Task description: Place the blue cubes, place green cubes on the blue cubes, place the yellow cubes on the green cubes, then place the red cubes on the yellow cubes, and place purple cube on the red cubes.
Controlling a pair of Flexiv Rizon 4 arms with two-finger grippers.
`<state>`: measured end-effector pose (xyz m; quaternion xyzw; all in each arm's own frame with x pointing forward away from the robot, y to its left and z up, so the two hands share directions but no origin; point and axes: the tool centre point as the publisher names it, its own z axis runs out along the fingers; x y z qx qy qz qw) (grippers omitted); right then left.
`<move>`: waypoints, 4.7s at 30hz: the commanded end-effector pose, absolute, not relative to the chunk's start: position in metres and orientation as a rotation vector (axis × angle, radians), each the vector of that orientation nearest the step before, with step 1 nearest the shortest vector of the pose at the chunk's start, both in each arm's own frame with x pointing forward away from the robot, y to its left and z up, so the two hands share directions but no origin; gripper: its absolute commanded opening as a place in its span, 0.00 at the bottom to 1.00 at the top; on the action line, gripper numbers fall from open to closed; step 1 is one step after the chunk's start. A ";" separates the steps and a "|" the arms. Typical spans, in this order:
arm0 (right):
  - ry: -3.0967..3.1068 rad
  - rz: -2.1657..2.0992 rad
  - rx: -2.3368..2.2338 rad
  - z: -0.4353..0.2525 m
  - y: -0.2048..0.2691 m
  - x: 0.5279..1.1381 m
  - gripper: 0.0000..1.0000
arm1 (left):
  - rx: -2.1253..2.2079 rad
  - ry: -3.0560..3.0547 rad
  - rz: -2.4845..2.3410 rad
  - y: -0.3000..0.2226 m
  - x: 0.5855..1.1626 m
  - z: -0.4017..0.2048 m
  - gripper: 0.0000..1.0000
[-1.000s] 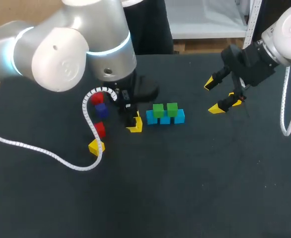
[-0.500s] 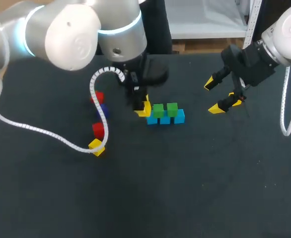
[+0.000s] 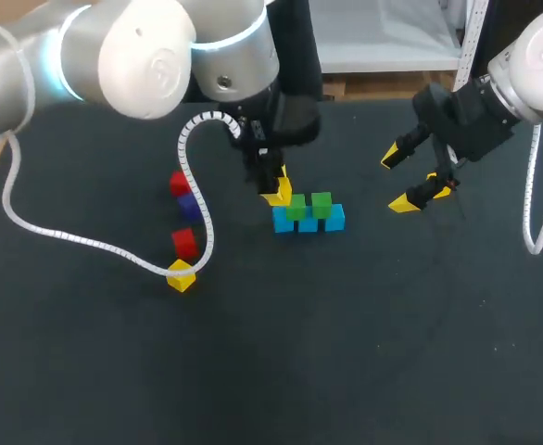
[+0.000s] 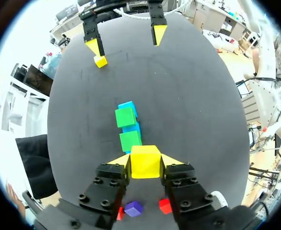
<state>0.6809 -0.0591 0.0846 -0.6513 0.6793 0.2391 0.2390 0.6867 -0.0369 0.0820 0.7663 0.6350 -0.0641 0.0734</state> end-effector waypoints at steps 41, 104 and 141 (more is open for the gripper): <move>1.860 0.653 -1.782 0.085 -0.059 0.680 1.00 | 2.462 1.863 -0.244 -0.069 0.715 0.092 0.00; 1.860 0.653 -1.782 0.085 -0.059 0.680 1.00 | 2.122 2.322 -0.029 -0.085 0.665 0.091 0.00; 1.860 0.653 -1.782 0.085 -0.059 0.680 1.00 | 2.145 2.304 0.001 -0.092 0.679 0.076 0.00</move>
